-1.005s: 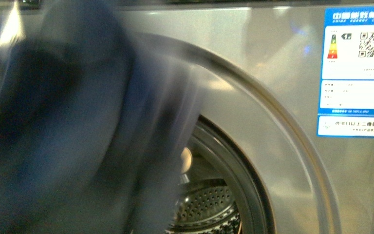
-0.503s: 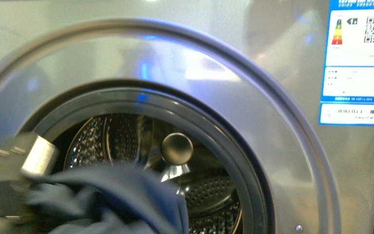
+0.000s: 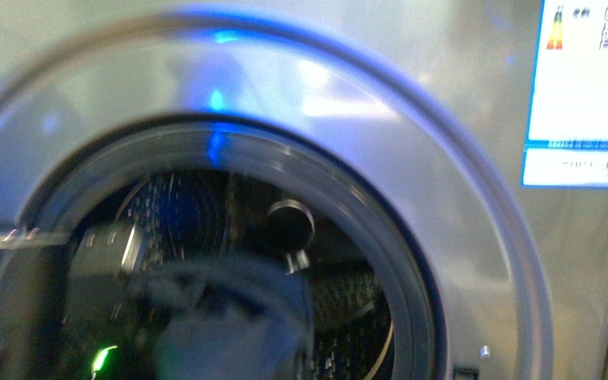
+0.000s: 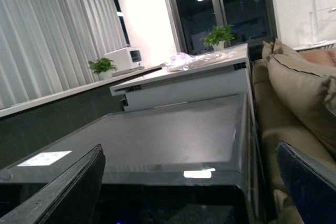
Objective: Put clothes into washing machine
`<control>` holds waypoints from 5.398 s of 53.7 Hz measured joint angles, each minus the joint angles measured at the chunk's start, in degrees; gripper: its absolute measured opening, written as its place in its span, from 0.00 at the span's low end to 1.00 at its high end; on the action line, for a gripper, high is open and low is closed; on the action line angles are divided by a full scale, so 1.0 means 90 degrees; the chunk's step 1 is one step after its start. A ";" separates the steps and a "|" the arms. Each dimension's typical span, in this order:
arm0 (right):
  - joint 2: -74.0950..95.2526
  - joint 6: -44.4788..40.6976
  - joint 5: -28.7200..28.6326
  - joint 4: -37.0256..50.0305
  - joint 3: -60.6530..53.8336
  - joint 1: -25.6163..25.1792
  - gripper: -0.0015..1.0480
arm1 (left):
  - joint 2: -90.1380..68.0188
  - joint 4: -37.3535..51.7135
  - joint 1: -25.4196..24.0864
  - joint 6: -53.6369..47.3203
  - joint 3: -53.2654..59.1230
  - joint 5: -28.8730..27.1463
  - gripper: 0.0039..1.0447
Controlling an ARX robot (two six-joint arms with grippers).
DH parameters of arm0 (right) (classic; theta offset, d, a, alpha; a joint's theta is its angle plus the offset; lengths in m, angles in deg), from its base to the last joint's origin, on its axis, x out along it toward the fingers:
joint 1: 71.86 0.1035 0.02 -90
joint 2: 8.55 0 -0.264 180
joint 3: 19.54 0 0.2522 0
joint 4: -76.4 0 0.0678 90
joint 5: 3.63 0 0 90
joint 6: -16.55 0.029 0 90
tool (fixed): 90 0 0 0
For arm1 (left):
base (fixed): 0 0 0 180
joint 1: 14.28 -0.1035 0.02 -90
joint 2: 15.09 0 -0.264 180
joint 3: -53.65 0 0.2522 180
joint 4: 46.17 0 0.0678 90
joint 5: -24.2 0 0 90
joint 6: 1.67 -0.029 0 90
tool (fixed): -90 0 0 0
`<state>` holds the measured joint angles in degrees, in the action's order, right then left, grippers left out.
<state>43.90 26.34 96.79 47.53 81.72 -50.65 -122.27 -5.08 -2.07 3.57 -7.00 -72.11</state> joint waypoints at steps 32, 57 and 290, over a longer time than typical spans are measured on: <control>-0.3432 -0.1049 -0.1030 0.0347 -0.5894 -0.2028 0.14 | -0.1902 -0.0653 0.0153 -0.0029 -0.2390 -0.0503 0.12; -0.4602 -0.1069 -0.1144 0.1222 -0.8038 -0.2334 0.02 | -0.3043 -0.1039 0.0209 0.0029 -0.3844 -0.0974 0.12; -0.5799 -0.1071 -0.1146 0.1656 -0.9685 -0.2341 0.02 | 1.1883 -0.6086 -0.1348 -0.0542 0.5102 0.0685 0.03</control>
<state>-8.30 16.70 86.47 62.43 -5.44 -71.72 -15.32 -59.86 -14.20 -1.31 38.92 -65.95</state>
